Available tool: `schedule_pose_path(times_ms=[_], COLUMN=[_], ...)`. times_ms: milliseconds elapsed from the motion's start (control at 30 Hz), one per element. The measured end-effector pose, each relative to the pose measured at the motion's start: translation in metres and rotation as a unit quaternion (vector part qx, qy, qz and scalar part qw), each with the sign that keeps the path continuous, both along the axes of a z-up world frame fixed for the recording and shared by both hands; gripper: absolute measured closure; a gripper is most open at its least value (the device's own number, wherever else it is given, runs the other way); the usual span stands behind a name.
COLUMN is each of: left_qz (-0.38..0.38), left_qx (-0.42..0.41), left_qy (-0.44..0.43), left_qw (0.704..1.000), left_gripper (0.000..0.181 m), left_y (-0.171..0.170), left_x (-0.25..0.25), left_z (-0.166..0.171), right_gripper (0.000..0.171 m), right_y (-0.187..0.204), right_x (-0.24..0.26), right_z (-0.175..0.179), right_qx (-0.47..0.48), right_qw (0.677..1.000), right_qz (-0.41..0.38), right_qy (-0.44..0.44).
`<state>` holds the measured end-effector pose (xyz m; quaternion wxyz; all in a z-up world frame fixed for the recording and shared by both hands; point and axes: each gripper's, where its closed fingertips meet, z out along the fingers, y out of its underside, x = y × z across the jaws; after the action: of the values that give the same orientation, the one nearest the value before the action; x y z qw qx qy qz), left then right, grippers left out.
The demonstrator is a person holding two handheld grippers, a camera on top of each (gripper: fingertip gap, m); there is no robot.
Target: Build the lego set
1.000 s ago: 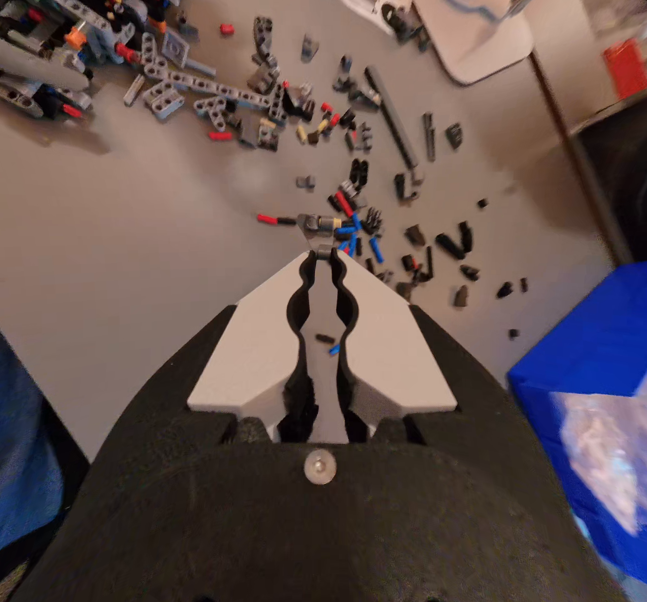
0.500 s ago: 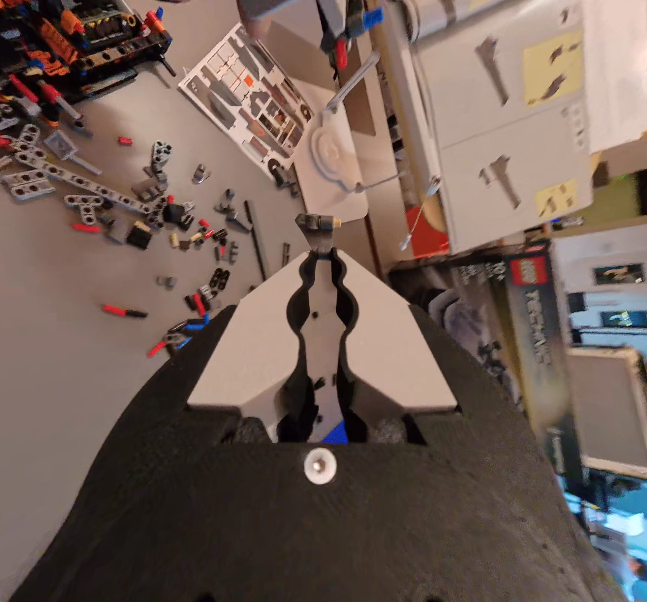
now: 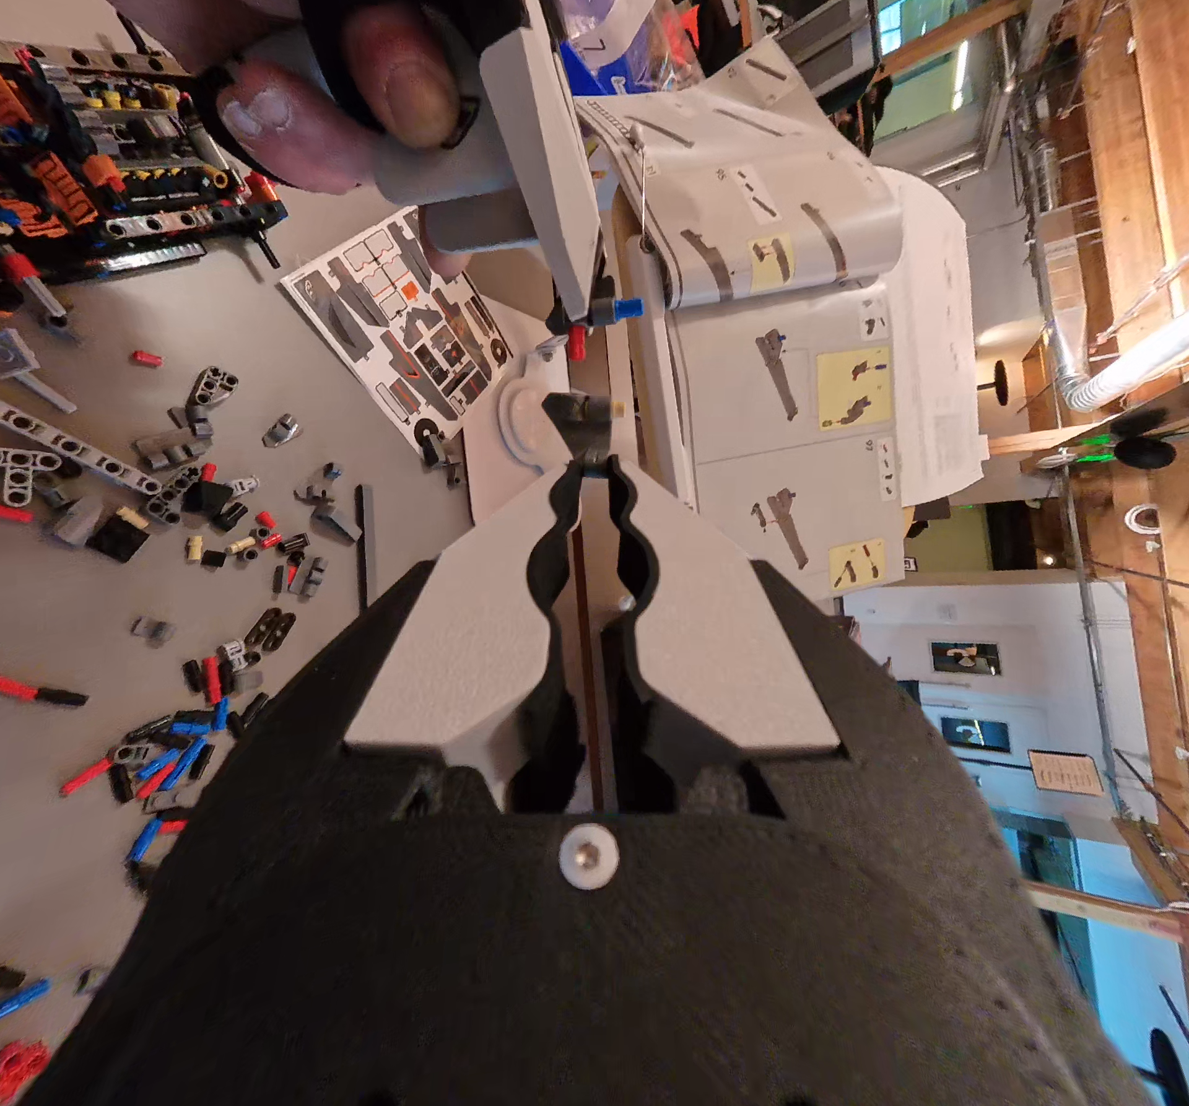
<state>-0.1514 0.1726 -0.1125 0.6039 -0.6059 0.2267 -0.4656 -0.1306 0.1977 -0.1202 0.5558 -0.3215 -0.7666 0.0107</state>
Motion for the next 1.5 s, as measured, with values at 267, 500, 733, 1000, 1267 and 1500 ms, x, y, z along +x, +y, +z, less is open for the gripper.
schedule_pose_path(times_ms=[267,500,733,1000,1267,1500], left_qz=[0.010,0.013,0.024,0.062,0.087,0.112], left_qx=[0.002,-0.001,0.003,0.018,0.013,0.027], left_qy=[0.003,0.005,0.011,0.035,0.044,0.035], left_qw=[1.000,1.000,1.000,0.997,0.995,0.993], left_gripper=[0.176,0.176,0.176,0.176,0.176,0.176], left_y=[0.000,0.002,0.003,0.005,0.009,0.010], left_x=[-0.002,-0.003,-0.004,-0.006,-0.010,-0.012], left_z=[0.002,0.000,0.000,0.001,-0.001,0.003], right_gripper=[0.165,0.165,0.165,0.165,0.166,0.166], right_y=[-0.005,-0.005,-0.004,-0.003,-0.002,-0.002], right_x=[-0.007,-0.009,-0.011,-0.013,-0.016,-0.018], right_z=[0.005,0.005,0.006,0.008,0.008,0.011], right_qx=[-0.002,0.005,0.031,0.044,0.030,-0.018], right_qw=[1.000,1.000,1.000,0.998,0.998,0.997], right_qz=[0.017,0.016,-0.002,-0.036,-0.057,-0.074], right_qy=[0.009,0.005,0.002,0.006,0.008,0.025])
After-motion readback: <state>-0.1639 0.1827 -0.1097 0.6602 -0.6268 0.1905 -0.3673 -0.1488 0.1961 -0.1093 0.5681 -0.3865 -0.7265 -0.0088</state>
